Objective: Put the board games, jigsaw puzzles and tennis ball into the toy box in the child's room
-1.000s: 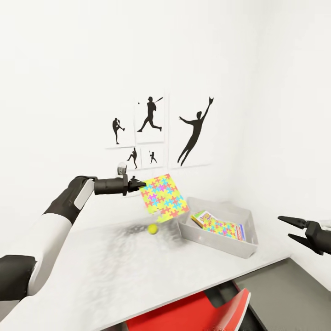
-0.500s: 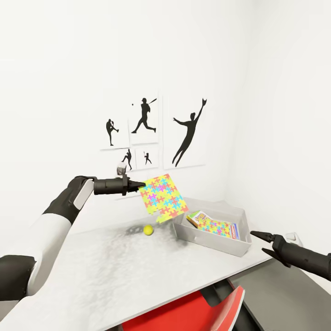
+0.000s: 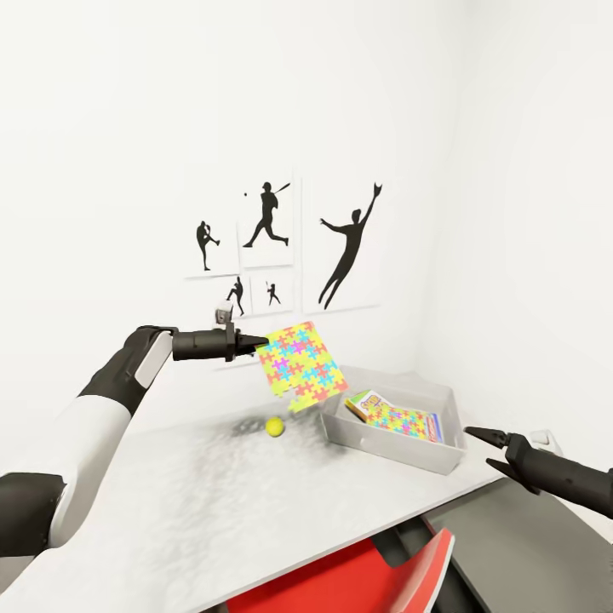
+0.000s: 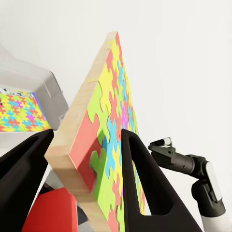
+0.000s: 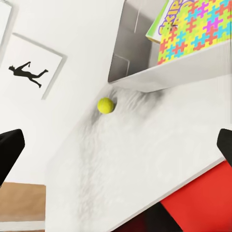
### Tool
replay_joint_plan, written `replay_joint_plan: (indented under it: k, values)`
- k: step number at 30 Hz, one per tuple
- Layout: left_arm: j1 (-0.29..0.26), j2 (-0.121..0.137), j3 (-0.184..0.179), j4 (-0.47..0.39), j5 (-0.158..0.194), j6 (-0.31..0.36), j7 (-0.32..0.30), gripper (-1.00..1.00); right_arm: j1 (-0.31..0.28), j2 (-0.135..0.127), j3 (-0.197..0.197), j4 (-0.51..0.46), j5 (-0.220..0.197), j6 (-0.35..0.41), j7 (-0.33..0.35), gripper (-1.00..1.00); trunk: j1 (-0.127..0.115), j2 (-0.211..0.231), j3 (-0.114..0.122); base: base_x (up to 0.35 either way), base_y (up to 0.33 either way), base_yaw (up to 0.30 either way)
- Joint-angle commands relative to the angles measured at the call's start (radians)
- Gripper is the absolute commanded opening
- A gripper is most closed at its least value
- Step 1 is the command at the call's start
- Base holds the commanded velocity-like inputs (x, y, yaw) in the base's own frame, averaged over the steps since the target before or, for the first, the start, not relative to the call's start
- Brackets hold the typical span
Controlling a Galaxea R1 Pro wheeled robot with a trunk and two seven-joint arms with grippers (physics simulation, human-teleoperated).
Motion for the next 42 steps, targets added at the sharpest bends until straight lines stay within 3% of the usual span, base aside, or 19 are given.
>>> replay_joint_plan:
  k: [1,15,42]
  values:
    - [0.0,0.001,-0.003,0.0,0.0,0.003,-0.002,-1.0,-0.001,0.0,-0.001,0.0,-0.01,0.003,-0.01,1.0,0.0,-0.001,0.0,0.0,0.08,-0.131]
    - [0.0,0.002,-0.002,-0.001,0.0,0.003,-0.008,-1.0,-0.001,-0.001,-0.001,0.0,-0.009,0.003,-0.01,1.0,0.0,-0.001,0.012,0.009,-0.018,-0.19]
    - [0.0,0.002,0.0,-0.002,0.0,0.003,-0.008,-1.0,-0.001,0.001,-0.001,0.0,-0.008,0.002,-0.01,1.0,0.0,-0.001,0.012,0.059,-0.049,-0.014]
